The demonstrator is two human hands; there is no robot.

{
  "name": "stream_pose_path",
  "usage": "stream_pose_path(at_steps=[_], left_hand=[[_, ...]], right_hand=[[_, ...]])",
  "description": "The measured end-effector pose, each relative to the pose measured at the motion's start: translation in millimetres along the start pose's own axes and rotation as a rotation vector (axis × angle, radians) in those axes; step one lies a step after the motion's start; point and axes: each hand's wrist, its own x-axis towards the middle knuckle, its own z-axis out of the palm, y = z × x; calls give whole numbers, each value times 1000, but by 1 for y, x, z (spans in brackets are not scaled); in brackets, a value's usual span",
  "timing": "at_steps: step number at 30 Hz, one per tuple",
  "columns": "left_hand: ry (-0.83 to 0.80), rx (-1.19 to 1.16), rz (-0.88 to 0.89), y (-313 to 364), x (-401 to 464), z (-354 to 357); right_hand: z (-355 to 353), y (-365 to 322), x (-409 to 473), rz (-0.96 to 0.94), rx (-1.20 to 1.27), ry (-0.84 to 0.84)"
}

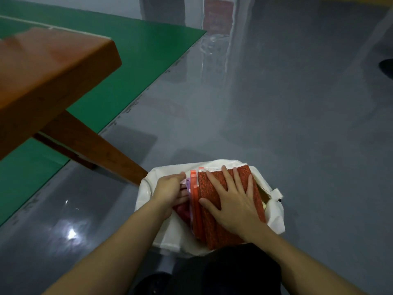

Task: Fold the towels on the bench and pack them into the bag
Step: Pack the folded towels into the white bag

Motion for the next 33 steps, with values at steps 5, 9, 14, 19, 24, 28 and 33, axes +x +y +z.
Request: stream_pose_path(at_steps=[5, 9, 14, 19, 24, 28, 33], left_hand=[[-6, -256, 6, 14, 0, 6], [-70, -591, -32, 17, -1, 7], [-98, -632, 28, 16, -2, -3], [-166, -266, 118, -9, -13, -7], [-256, 327, 402, -57, -29, -13], [-227, 720, 423, -61, -28, -18], [-522, 1277, 227, -52, -29, -23]], right_hand=[[16, -3, -14, 22, -33, 140], [26, -7, 14, 23, -27, 87], [41, -2, 59, 119, -1, 9], [41, -2, 82, 171, 38, -67], [37, 3, 82, 132, 77, -52], [26, 17, 70, -79, 224, -71], [13, 49, 13, -307, 290, 201]])
